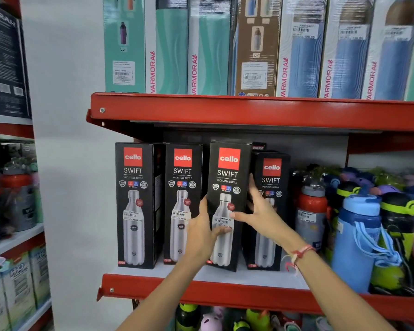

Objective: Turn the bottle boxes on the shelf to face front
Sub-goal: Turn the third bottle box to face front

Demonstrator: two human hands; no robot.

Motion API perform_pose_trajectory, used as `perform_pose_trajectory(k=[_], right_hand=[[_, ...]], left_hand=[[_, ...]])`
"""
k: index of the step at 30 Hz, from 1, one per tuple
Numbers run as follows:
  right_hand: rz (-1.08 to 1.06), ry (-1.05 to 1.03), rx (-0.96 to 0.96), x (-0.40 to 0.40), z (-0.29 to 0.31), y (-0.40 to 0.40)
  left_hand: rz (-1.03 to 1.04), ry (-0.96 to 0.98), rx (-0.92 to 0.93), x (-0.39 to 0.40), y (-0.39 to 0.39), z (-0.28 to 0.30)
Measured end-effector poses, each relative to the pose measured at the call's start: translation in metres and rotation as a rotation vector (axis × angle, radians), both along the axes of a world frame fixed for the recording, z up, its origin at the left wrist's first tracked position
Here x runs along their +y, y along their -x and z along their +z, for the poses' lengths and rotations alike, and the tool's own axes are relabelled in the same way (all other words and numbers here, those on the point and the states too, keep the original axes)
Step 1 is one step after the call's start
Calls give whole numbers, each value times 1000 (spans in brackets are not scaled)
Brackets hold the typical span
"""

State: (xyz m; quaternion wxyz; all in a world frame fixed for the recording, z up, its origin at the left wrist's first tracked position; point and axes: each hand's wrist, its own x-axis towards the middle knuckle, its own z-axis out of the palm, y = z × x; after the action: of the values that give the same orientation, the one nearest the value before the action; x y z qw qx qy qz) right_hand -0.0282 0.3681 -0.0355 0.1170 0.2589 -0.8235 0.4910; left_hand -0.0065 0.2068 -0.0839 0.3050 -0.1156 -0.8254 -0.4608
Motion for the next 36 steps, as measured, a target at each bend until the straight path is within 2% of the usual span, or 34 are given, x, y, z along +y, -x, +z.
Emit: perform_pose_trajectory(k=[5,10,17,19,23,26,28,30,33,36], right_hand=[[-181,-10,84,-17,-7,14],[-372,-61,148,-32,-16,13],[-456,-78,216,-39,-28,7],[-417,-116,183,-91,-37,2],[-497,10,266,-93,-37,-5],[-562,108,483,-93,-33,-10],[-467,164,539,-95,-29,-17],[-291,180,467,-103,-30,-22],[-94,186,248,-141,-41,-34],[-29,194,-5,-187,-59,-40]], left_hand=[[95,-60,-113,16,17,1],[244,1,-193,25,28,-7],[279,72,-207,23,25,-12],[294,61,-226,-30,20,-26],[286,217,-128,-35,13,-25],[262,163,79,-42,2,-13],[255,124,222,-52,-7,-13],[253,41,290,-69,-17,-17],[323,-34,377,-123,-26,-33],[368,-105,312,-170,-29,-44]])
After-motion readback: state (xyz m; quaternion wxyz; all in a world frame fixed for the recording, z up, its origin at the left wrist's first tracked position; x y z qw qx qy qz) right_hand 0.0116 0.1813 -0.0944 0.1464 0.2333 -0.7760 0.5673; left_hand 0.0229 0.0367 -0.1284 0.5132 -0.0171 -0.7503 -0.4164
